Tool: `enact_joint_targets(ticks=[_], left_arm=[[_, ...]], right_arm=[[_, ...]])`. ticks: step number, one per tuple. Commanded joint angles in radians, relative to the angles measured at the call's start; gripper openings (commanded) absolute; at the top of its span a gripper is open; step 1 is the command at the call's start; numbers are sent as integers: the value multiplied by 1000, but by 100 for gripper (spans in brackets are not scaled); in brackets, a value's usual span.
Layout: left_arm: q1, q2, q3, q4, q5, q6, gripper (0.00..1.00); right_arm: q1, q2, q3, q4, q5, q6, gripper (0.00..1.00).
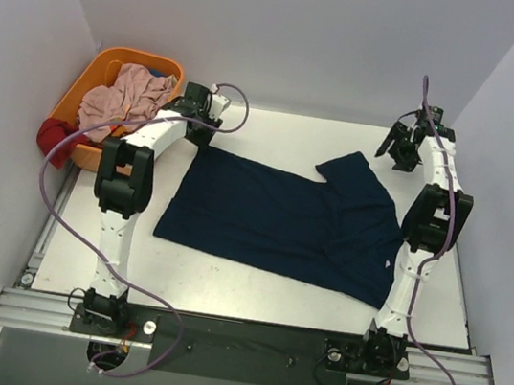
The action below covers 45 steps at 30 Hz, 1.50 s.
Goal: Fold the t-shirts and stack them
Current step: Grap the side of the flattened tshirt furthest away from the robot with both arms
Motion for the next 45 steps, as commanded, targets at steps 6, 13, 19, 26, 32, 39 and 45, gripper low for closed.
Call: enact_joint_targets(ticks=[6,13,19,26,32,39,45], left_arm=[[-9,154,186,0,19,-131,51],[-6,242,304,-64,61,-162,51],[-1,268,370,-161,89,-159,50],[-4,211,257,-129,212,-140,21],[19,153,245,-95,240,-160,0],[48,-7,99,-6,256,-78,0],[50,-80,24,9,292,-31,0]], right_arm=[[93,235,303,92,95,231,62],[100,289,358,36,99,354,58],[116,312,334,-5,54,394,41],[145,283,292,-5,13,339,5],[129,198,227,99,-62,362,0],[109,7,118,179,-151,318,0],[108,-154,-114,262,-196,284,0]])
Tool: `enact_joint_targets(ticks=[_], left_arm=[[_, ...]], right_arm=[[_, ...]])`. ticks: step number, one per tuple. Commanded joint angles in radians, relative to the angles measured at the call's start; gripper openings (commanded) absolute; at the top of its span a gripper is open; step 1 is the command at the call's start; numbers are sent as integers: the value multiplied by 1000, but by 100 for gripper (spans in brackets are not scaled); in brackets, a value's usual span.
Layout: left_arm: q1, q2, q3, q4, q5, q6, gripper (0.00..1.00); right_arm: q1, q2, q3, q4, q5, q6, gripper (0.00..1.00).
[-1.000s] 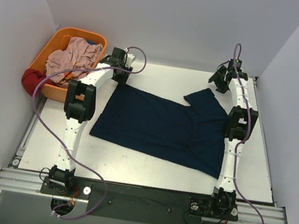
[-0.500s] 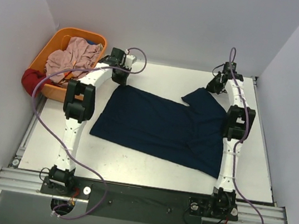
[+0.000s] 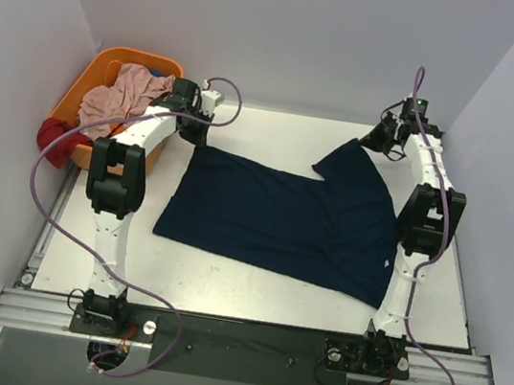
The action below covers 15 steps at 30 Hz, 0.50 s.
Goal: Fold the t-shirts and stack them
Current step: Grap the side of the flattened tshirt furthest away from the robot with both arms
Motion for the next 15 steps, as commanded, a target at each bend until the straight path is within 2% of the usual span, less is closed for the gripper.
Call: enact_joint_targets(ticks=[1,8,15], left_arm=[[1,-91,-9,51,53,55,0],[6,-166,-18,-73,96,137,0],[43,-285,-180,-143,70,331,0]], right_arm=[[-3,-151,-95,68,-57,-50,0],[0,-351,-340,62,-94,-109,0],[-44,-761,-754,38,-104,-172,0]])
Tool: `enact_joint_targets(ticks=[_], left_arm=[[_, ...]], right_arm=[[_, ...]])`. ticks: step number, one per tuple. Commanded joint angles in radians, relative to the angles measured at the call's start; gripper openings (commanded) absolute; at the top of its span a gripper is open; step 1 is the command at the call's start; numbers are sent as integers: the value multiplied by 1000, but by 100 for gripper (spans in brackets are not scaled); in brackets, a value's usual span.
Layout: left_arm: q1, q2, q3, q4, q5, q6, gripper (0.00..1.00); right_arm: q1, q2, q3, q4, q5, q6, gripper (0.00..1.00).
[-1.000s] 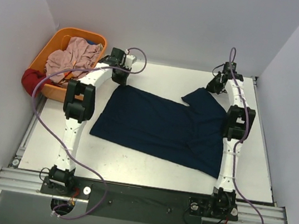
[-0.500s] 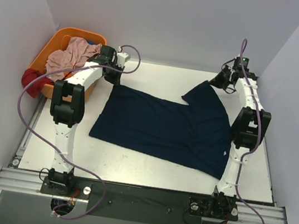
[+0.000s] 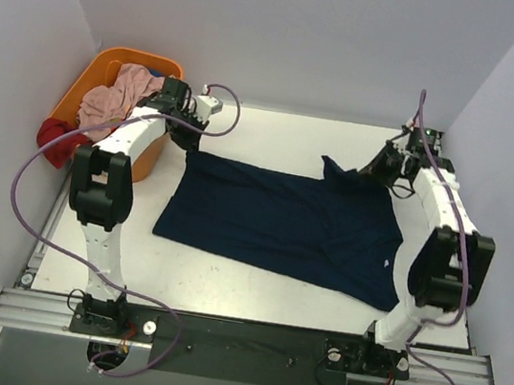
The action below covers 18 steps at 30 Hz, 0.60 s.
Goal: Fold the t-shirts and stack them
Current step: Grap the side of the flattened tshirt furthest away from the robot with both arms, then fold the other side of the tshirt into a rectangle
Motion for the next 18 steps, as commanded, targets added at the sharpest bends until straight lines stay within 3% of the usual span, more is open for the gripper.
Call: enact_joint_targets(ticks=[1,5,8,13,18], left_arm=[[36,-130,-80,-69,7,153,0],[39,-165,-145,-96,8,245,0],[39,-173,-201,-66,-11,291,0],[38,-182,-238,-35,-38,383,0],[32,-197,-228,58,-87,464,0]], right_arm=[[-43,-287,-238,-30,-27,-56,0],[-94,-484,-473,-35,-19,-60,0],[-140,-536,-582,-33,-16,-72,0],[-235,-567,-629,-46,-65,-69,0],[-335,-610,-563,-88,-91,-61,0]])
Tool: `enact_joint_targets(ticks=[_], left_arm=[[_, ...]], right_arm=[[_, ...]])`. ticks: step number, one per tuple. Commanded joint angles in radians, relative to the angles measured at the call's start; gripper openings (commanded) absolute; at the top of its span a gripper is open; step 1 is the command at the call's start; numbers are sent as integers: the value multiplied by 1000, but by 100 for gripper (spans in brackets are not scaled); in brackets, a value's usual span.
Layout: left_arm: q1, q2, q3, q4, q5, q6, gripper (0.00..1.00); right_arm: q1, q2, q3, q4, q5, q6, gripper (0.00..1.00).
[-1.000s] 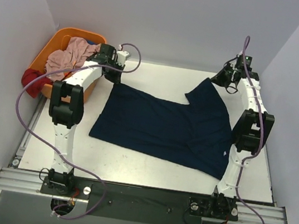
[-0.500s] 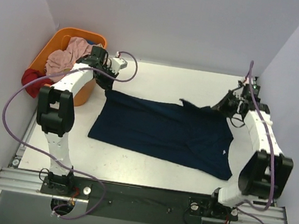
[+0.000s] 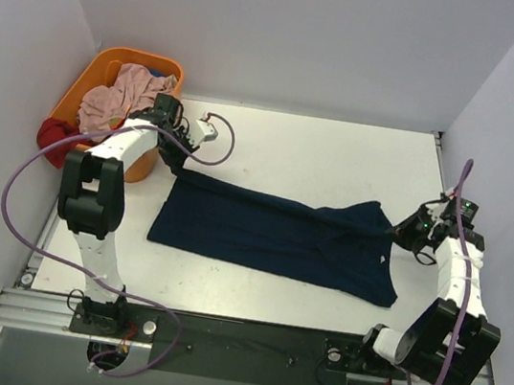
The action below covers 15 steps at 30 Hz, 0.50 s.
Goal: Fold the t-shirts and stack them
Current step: Fold the other side of the tshirt into a rectangle
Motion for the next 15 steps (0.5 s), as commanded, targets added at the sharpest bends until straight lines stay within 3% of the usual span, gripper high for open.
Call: enact_joint_targets(ticks=[1,8,15], left_arm=[[-6,-63,31,116,-31,132,0],[-22,-65,95,121,33,160,0],[-6,-147,-76,74,18,249,0]], right_arm=[[-45,-53,85,-39,-41,0,0],[-16,17,200,-30,-70,105,0],[-38,-118,30,-162,-29,74,0]])
